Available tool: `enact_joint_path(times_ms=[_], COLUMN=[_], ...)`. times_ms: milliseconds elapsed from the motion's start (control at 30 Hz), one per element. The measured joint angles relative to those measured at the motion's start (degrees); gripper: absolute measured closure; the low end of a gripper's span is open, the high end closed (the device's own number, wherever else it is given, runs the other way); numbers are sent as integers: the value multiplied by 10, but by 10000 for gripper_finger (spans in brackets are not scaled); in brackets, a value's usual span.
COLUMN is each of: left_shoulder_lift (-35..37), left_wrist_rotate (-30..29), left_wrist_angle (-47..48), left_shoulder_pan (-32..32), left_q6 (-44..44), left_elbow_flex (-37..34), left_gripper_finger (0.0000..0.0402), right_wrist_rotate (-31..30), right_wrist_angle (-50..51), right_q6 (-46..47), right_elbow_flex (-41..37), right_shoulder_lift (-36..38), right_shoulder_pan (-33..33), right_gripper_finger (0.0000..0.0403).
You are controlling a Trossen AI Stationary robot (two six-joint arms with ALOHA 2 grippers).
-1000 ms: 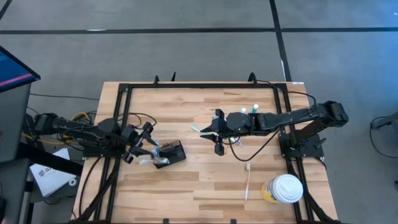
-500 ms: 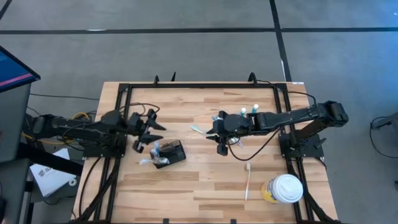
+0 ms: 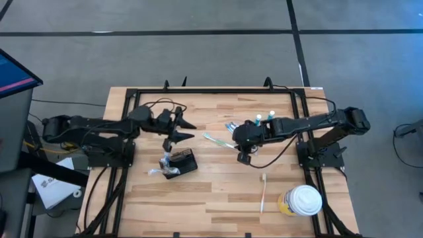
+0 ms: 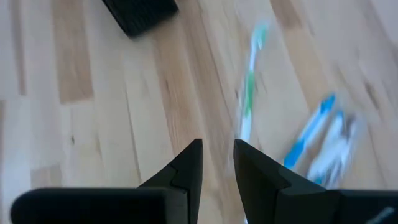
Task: Pick & Place toothbrushing station
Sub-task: Put the left purple toothbrush into the top right section of the mesh organizer
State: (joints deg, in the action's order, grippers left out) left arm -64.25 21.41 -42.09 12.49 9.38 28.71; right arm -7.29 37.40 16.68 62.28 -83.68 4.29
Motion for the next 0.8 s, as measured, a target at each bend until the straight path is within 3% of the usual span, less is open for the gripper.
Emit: enact_joint_path(times_ms=[200,400,800], left_shoulder_lift=[-58,-104,-104], left_wrist_rotate=[34,36,36], left_wrist_angle=[2,1,0], left_shoulder_pan=[14,14,13], left_q6=[1,-1,-1], left_elbow_flex=[29,43,44], left_gripper_finger=[244,244,244], right_wrist_rotate=[0,0,-1], right_wrist_angle=[80,95,82], right_q6=[63,102,159], right_elbow_flex=[0,-18,-113], right_shoulder_lift=[0,0,0], right_shoulder_pan=[8,24,29], right_gripper_finger=[321,321,321])
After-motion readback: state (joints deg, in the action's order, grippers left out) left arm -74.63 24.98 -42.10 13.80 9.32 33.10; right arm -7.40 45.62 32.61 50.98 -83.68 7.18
